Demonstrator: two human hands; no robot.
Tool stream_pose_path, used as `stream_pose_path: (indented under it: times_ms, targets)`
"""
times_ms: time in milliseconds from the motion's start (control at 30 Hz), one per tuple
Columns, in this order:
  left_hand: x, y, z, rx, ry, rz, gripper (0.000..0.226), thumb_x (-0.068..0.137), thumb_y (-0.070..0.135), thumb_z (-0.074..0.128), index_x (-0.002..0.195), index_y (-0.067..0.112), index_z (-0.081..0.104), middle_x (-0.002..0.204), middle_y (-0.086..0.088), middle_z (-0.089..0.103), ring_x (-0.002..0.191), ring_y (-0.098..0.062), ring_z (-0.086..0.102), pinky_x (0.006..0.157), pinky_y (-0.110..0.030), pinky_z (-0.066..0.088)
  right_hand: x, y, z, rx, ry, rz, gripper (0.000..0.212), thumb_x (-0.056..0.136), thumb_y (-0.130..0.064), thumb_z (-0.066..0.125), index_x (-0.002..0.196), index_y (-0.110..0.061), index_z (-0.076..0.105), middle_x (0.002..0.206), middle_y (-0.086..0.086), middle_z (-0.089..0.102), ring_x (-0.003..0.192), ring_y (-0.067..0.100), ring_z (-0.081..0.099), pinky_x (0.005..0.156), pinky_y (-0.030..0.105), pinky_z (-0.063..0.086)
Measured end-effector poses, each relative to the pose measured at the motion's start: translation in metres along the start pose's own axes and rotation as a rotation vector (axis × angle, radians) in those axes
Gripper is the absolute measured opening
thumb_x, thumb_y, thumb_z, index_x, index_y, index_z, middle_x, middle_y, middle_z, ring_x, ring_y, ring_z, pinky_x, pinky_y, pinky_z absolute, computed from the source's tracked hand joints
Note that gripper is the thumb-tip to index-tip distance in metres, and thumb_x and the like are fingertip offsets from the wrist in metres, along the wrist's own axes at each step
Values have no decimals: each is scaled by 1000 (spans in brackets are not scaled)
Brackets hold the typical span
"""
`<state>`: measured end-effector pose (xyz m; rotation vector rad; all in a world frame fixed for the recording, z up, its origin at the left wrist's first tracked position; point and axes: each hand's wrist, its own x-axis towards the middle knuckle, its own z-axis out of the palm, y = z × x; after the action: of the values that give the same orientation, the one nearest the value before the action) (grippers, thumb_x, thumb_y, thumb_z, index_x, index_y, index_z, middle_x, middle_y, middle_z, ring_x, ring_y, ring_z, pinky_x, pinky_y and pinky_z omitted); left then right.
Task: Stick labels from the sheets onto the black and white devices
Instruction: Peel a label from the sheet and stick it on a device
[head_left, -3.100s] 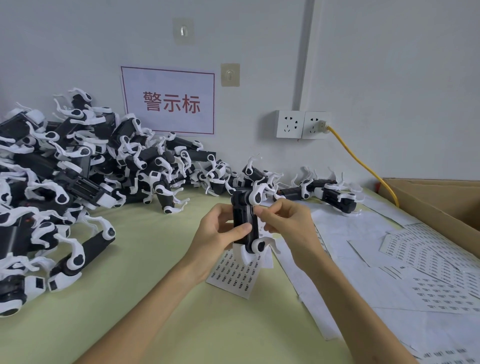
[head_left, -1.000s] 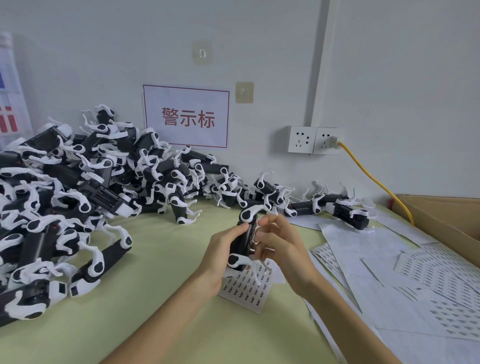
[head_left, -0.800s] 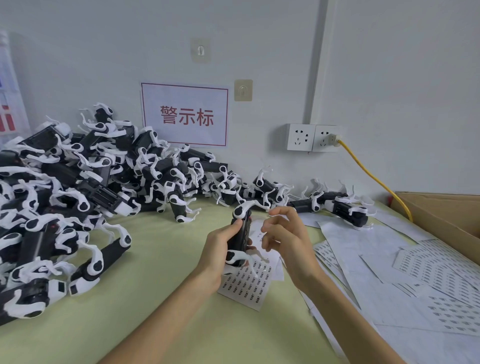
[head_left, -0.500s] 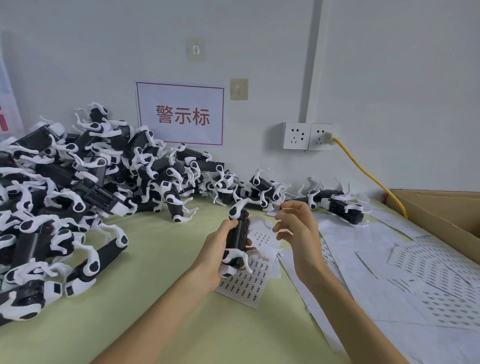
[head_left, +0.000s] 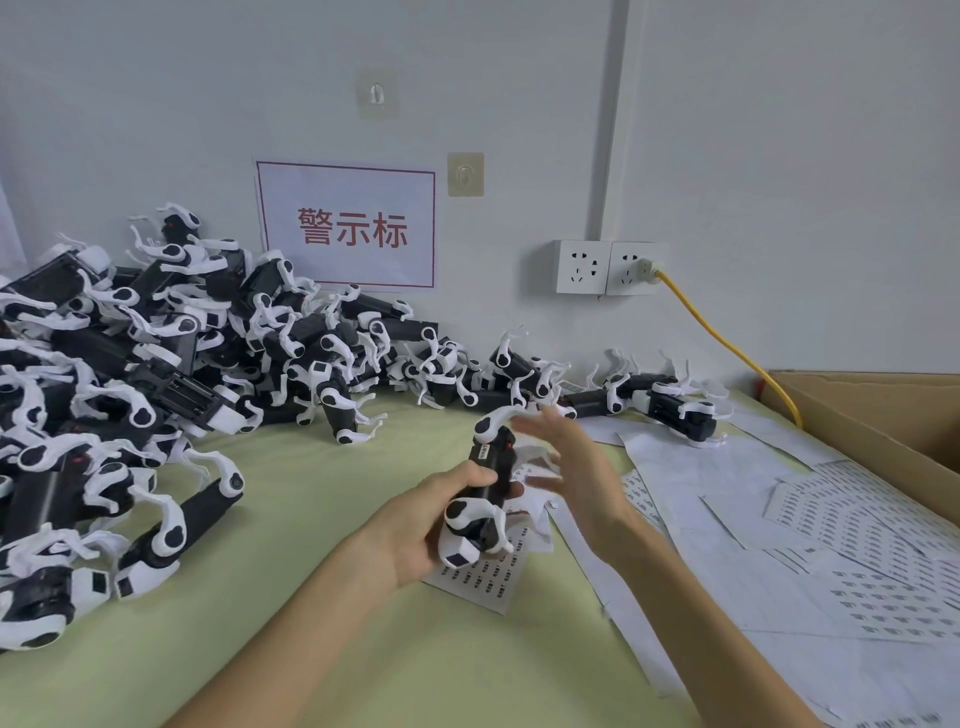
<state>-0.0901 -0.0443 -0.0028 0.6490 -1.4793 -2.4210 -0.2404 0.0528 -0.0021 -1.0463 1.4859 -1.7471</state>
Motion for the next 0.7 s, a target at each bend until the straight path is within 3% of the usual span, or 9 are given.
stream_pose_path:
  times_ms: [133,300,400,467,567,700]
  targets:
    - [-2,5,-3,-69,-93,-12,36,81,39,77,101,8,80,86,-14,70,69,-28,69,54,-31,55,2,-7,-12,189,-196,77,46,88,-45,48,111,-11,70,116,10,70,94,24,66,85,44,55]
    - [0,9,-17,-265,30,-52,64,90,57,57,101,-4,74,90,-25,72,61,-35,69,47,-31,54,0,-10,-22,59,-297,38,26,92,-36,58,102,-13,54,90,-7,68,77,10,61,77,32,49]
    - [-1,8,-19,-324,104,-15,69,98,64,45,97,-2,64,81,-29,71,58,-38,70,43,-32,54,1,-6,-22,25,-274,59,20,92,-20,64,109,-9,63,96,3,73,83,16,66,75,31,54]
    - [1,8,-18,-418,115,93,63,101,60,44,98,0,61,86,-28,72,60,-38,71,39,-30,53,4,-5,-25,50,-241,78,17,100,-17,62,113,-10,69,102,7,72,84,19,67,78,29,57]
    - [6,11,-26,-468,246,313,52,104,53,39,110,5,58,98,-21,73,68,-33,74,47,-30,57,12,-2,-29,222,-96,106,25,104,-14,56,121,1,68,108,18,69,84,24,70,78,30,59]
    - [9,17,-39,-405,544,416,43,106,46,35,101,11,60,97,-11,70,69,-26,70,56,-31,52,16,-3,-39,408,122,178,23,99,-11,62,89,-1,80,89,18,69,73,26,72,70,29,61]
